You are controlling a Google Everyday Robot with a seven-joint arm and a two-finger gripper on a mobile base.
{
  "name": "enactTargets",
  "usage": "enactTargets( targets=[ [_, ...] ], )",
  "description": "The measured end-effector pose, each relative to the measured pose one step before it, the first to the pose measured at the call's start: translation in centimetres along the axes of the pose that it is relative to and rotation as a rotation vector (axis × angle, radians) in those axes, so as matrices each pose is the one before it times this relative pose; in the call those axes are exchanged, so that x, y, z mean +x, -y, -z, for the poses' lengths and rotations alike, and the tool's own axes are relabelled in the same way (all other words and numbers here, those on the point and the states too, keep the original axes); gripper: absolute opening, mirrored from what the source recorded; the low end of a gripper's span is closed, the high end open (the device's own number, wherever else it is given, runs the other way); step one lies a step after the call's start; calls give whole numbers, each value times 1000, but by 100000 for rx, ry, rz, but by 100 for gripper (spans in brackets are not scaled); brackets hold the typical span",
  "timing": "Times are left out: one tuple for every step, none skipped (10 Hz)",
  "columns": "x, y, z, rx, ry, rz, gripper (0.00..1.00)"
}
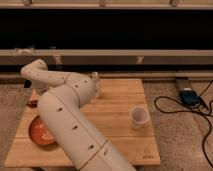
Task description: Drag the pepper across the table
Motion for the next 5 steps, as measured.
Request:
enactTargets(
  targets=[
    [-193,-65,0,-578,16,212,17],
    [-112,6,177,-160,272,-112,17],
    [145,31,251,108,153,-361,17],
    [422,-9,357,211,-64,-831,17],
    [693,56,358,515,-301,-982,17]
  ],
)
